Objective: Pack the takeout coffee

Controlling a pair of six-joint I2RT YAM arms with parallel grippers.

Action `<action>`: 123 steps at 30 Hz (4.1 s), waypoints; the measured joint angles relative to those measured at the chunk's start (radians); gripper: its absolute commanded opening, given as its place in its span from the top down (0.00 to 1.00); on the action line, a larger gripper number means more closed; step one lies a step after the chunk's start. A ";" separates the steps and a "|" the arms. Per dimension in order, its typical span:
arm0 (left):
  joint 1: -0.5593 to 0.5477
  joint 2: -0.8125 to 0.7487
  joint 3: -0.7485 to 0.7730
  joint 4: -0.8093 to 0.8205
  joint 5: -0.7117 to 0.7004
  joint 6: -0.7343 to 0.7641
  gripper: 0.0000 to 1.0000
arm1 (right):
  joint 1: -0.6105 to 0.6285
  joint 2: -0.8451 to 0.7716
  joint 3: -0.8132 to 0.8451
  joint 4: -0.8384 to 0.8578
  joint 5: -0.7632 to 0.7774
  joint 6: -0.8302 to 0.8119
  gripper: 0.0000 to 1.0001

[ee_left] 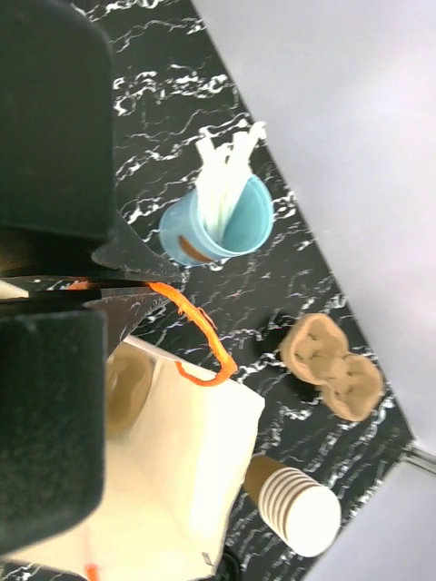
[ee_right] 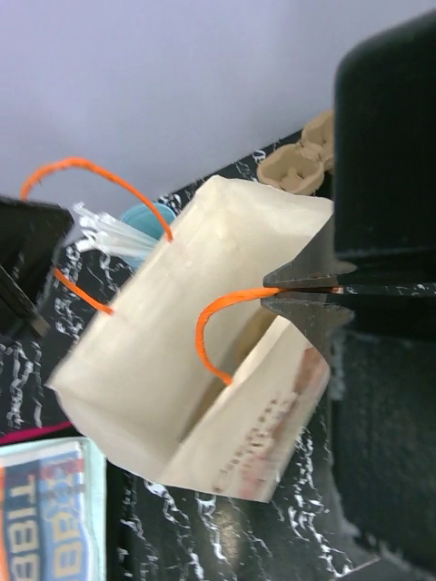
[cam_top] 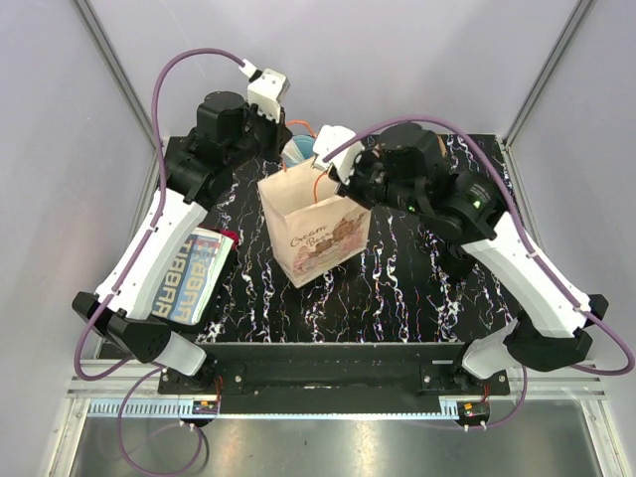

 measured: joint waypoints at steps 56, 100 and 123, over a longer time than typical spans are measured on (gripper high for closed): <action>0.142 0.093 -0.167 0.199 -0.238 0.296 1.00 | -0.018 0.197 -0.038 0.171 -0.108 0.104 0.15; 0.314 0.004 -0.285 0.238 -0.225 0.208 0.21 | -0.356 0.858 0.365 0.352 -0.010 0.460 0.42; 0.315 -0.375 -0.420 0.229 -0.195 0.186 0.16 | -0.375 1.059 0.560 0.357 -0.019 0.520 0.63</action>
